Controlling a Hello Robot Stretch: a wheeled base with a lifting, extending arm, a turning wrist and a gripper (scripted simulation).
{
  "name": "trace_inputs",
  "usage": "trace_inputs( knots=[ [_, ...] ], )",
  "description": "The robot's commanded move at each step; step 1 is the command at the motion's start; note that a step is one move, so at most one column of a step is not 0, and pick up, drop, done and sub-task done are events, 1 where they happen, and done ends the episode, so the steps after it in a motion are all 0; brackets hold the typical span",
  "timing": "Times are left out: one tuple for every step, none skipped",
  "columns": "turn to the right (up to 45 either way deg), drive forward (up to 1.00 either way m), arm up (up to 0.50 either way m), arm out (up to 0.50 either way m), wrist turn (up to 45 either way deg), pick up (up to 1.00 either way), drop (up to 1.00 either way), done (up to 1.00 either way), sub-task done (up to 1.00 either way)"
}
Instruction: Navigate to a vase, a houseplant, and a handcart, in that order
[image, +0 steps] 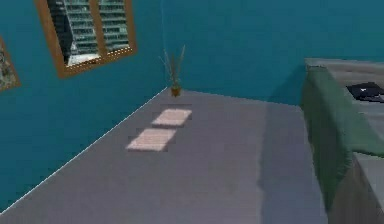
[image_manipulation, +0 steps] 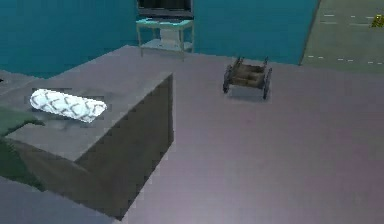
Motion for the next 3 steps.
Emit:
trace_inputs(
  knots=[
    [0.0, 0.35, 0.0, 0.0, 0.0, 0.0, 0.0, 0.0, 0.0],
    [0.0, 1.0, 0.0, 0.0, 0.0, 0.0, 0.0, 0.0, 0.0],
    [3.0, 0.0, 0.0, 0.0, 0.0, 0.0, 0.0, 0.0, 0.0]
  ],
)
